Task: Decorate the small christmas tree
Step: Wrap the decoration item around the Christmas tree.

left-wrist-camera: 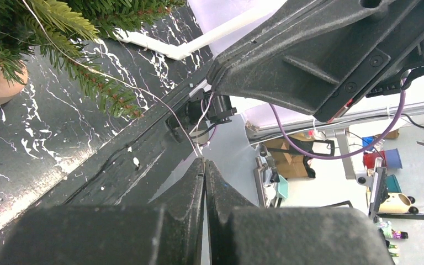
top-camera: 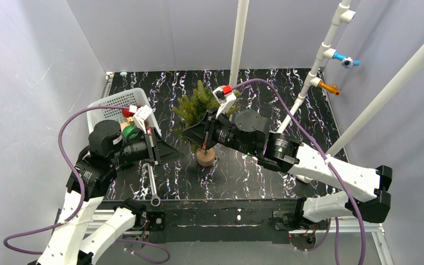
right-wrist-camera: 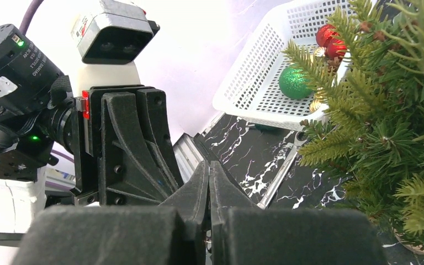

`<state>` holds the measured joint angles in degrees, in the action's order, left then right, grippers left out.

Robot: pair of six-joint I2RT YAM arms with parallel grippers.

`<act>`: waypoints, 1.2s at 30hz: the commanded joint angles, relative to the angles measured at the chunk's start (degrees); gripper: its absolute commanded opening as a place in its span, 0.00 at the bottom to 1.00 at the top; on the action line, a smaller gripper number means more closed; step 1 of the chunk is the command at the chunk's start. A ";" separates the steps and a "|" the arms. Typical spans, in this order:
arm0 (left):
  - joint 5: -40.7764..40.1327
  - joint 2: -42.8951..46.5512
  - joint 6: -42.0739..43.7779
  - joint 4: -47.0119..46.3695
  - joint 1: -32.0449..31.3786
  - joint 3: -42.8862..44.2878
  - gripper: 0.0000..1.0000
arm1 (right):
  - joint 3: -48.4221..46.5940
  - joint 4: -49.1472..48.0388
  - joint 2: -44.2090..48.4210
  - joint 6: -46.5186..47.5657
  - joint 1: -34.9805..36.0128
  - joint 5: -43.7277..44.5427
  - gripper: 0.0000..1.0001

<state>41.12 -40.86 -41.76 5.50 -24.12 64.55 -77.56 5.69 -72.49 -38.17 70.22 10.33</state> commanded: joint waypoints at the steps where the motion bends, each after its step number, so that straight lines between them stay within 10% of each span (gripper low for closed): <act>1: 2.56 0.71 0.80 -0.69 -0.14 0.91 0.00 | -0.55 -3.89 1.39 -0.06 0.27 1.31 0.01; 2: 2.88 0.55 1.04 -0.77 -0.14 1.07 0.03 | -0.31 -3.92 1.70 -0.10 0.32 1.63 0.01; 7: 6.26 1.07 5.33 -2.03 -0.14 2.01 0.97 | 2.32 -3.31 5.02 0.36 0.28 5.39 0.01; 36: -12.54 2.95 8.91 0.27 -0.14 3.28 0.98 | 21.40 9.81 28.63 -6.10 0.89 13.99 0.01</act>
<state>28.75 -38.35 -33.43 7.64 -24.12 68.23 -56.10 14.96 -46.06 -43.68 70.89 22.44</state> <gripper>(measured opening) 0.981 0.024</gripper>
